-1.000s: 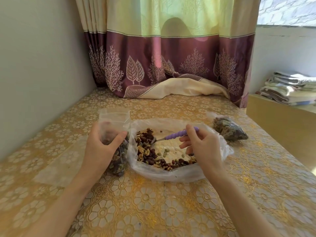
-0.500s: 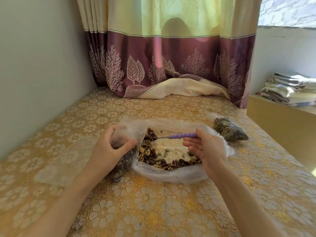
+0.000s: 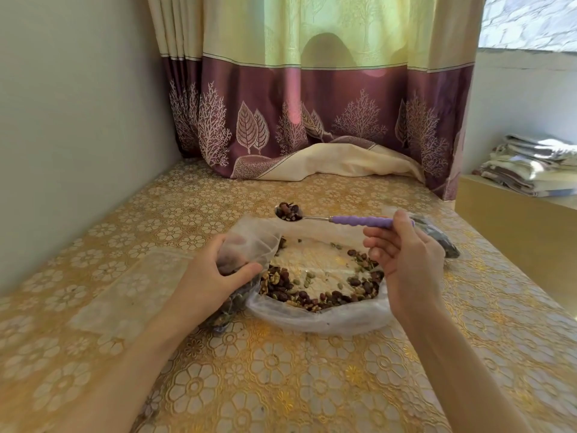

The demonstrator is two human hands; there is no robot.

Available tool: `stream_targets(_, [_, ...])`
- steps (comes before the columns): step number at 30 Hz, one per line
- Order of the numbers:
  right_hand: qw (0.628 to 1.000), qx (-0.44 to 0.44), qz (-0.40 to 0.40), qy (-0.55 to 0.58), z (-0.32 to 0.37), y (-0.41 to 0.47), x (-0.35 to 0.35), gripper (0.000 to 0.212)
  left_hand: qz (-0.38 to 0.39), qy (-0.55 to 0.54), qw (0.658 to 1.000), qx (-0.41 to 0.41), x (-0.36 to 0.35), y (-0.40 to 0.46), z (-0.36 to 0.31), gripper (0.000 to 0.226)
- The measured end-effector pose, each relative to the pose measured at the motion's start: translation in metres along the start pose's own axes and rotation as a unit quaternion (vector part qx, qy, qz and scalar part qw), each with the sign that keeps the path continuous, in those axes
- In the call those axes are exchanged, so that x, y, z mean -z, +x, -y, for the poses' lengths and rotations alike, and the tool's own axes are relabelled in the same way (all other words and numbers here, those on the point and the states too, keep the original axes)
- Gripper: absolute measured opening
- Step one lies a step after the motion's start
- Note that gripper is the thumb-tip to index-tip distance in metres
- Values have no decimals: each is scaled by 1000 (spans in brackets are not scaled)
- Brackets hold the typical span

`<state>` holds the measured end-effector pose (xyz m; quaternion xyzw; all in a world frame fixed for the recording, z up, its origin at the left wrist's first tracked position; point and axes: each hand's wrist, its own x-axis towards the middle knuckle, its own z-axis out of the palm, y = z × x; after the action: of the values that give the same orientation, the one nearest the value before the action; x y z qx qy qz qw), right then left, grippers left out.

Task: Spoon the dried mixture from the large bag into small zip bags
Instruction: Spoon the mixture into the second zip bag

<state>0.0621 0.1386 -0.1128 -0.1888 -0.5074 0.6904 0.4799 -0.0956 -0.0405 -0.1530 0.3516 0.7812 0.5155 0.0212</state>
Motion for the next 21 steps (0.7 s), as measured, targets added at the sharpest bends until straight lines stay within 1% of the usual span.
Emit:
stream_targets(3, [999, 16, 39, 6, 1, -6, -5, 37, 1, -9, 1000, 8, 1, -1, -1, 45])
stream_targets(7, [993, 53, 108, -11, -2, -17, -14, 33, 12, -19, 1000, 20, 1, -3, -6, 58])
stream_targets(10, [982, 77, 170, -18, -5, -23, -19, 30, 20, -38, 999, 22, 2, -2, -6, 57])
stream_targets(14, [973, 68, 222, -15, -7, -23, -18, 21, 6, -48, 999, 16, 2, -2, -3, 59])
stream_targets(17, [973, 68, 220, -10, -8, -20, -15, 20, 4, -54, 998, 16, 2, -1, 0, 56])
stream_targets(19, [979, 66, 191, 2, -7, -17, -14, 20, -6, -49, 999, 8, 1, 0, 2, 47])
stream_targets(21, [988, 66, 141, 9, -7, -14, -11, 24, -27, -36, 999, -11, 0, 0, 2, 34])
